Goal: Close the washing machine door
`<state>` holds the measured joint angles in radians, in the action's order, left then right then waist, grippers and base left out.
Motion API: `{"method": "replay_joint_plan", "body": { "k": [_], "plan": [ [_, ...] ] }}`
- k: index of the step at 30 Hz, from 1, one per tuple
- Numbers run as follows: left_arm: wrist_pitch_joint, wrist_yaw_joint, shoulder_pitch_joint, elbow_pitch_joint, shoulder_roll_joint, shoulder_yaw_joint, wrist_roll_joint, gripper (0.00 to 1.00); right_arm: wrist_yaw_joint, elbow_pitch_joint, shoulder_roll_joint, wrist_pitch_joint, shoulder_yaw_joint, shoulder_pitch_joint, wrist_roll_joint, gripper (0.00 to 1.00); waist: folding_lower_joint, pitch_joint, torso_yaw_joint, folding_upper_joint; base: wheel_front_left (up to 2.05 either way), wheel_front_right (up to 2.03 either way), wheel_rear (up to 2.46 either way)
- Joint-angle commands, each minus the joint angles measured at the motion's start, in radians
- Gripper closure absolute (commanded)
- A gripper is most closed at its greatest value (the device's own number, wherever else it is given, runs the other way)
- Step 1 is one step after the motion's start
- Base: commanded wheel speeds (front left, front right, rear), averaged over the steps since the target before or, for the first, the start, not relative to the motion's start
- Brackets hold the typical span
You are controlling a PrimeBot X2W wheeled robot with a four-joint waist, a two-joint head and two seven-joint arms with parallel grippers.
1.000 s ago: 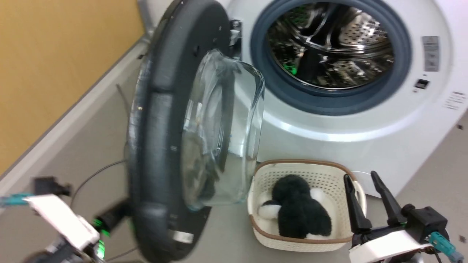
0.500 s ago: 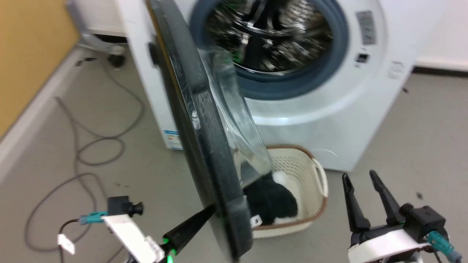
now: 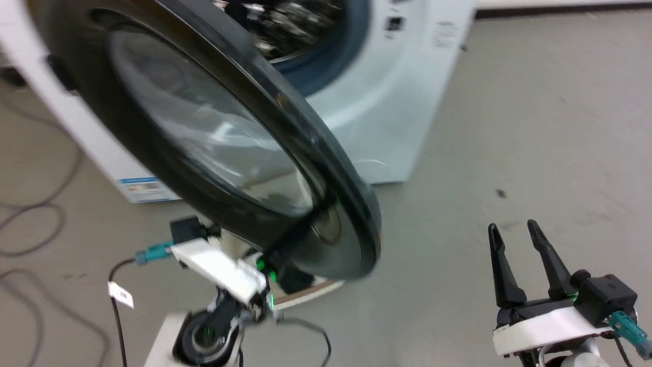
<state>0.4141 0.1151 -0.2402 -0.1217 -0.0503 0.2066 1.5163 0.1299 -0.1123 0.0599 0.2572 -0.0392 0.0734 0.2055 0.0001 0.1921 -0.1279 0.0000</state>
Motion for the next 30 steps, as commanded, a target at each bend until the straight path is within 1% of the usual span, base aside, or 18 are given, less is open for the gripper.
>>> {"method": "replay_joint_plan", "body": {
  "k": [1,5,8,10,13,17,22,24,26,28,30],
  "plan": [
    [-0.033,0.008,-0.042,-0.018,0.0,0.004,-0.006,1.0,0.001,0.005,-0.004,0.005,0.0,0.018,0.007,0.0,-0.0001,0.048,-0.078,0.0,0.0,0.0,0.0],
    [-0.13,0.011,-0.13,-0.073,0.0,0.019,-0.039,1.0,0.001,0.006,-0.007,0.005,-0.001,0.025,0.015,0.0,-0.0001,0.062,-0.137,0.0,0.0,0.0,0.0],
    [-0.203,0.013,-0.199,-0.125,0.0,0.025,-0.06,1.0,0.001,0.005,-0.008,0.005,-0.002,0.027,0.023,0.0,-0.0001,0.064,-0.167,0.0,0.0,0.0,0.0],
    [-0.249,0.013,-0.246,-0.165,0.0,0.033,-0.076,1.0,0.001,0.006,-0.009,0.005,-0.004,0.025,0.026,0.0,-0.0001,0.065,-0.179,0.0,0.0,0.0,0.0],
    [-0.322,0.012,-0.319,-0.234,0.0,0.05,-0.072,1.0,0.001,0.007,-0.009,0.005,-0.007,0.021,0.037,0.0,-0.0001,0.065,-0.186,0.0,0.0,0.0,0.0],
    [-0.383,0.008,-0.411,-0.323,0.0,0.094,-0.056,1.0,0.001,0.004,-0.009,0.005,-0.017,0.025,0.046,0.0,-0.0001,0.069,-0.188,0.0,0.0,0.0,0.0],
    [-0.412,0.012,-0.445,-0.391,0.0,0.145,-0.054,1.0,0.001,0.008,-0.01,0.005,-0.018,0.026,0.051,0.0,-0.0001,0.058,-0.163,0.0,0.0,0.0,0.0],
    [-0.411,0.014,-0.429,-0.397,-0.001,0.167,-0.066,1.0,0.001,0.013,-0.01,0.005,-0.014,0.021,0.049,0.0,-0.0001,0.047,-0.142,0.0,0.0,0.0,0.0],
    [-0.391,0.015,-0.398,-0.37,-0.003,0.188,-0.059,1.0,0.001,0.017,-0.01,0.005,-0.011,0.015,0.044,0.0,-0.0001,0.031,-0.117,0.0,0.0,0.0,0.0],
    [-0.377,0.015,-0.353,-0.324,-0.025,0.218,-0.071,1.0,0.001,0.018,-0.01,0.005,-0.007,0.009,0.036,0.0,-0.0001,0.012,-0.088,0.0,0.0,0.0,0.0],
    [-0.389,0.015,-0.306,-0.278,-0.072,0.268,-0.132,1.0,0.001,0.019,-0.01,0.005,-0.002,0.002,0.027,0.0,-0.0001,-0.008,-0.058,0.0,0.0,0.0,0.0]
  ]
}}
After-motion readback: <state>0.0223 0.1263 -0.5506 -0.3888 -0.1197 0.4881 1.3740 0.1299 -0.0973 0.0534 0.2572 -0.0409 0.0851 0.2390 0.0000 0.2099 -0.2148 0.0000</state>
